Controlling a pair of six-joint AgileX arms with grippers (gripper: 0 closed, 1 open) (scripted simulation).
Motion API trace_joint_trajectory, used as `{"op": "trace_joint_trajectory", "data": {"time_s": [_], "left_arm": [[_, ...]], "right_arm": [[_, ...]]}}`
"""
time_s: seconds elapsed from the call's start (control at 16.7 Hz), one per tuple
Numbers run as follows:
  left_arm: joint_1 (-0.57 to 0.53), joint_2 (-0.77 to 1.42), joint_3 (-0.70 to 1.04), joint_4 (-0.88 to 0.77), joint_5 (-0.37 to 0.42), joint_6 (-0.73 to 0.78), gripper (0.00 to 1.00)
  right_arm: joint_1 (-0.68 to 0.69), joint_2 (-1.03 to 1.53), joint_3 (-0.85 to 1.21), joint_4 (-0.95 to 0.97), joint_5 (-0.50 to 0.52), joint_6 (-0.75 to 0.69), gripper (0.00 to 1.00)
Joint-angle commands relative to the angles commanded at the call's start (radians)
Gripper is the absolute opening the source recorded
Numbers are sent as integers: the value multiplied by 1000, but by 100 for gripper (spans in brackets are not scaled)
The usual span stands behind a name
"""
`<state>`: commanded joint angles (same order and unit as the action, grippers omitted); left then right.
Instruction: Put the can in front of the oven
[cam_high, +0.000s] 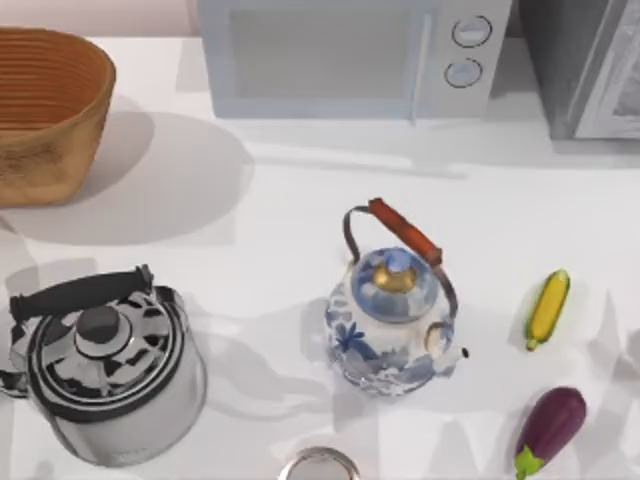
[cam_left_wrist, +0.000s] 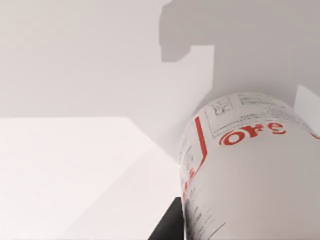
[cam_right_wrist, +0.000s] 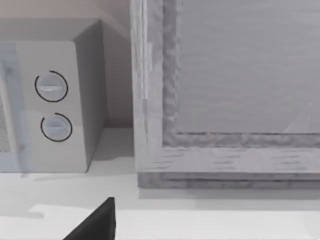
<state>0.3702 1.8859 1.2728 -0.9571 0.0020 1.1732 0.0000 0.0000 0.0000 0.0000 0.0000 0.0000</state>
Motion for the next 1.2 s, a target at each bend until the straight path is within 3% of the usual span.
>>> {"op": "trace_joint_trajectory", "data": {"time_s": [0.42,1.2], "left_arm": [[8,-112,71,-44,14,9,0],[-29,-51,134,-172,12,-32,0]], "right_arm": [[0,0,0,0,0,0,100],[0,0,0,0,0,0,100]]}}
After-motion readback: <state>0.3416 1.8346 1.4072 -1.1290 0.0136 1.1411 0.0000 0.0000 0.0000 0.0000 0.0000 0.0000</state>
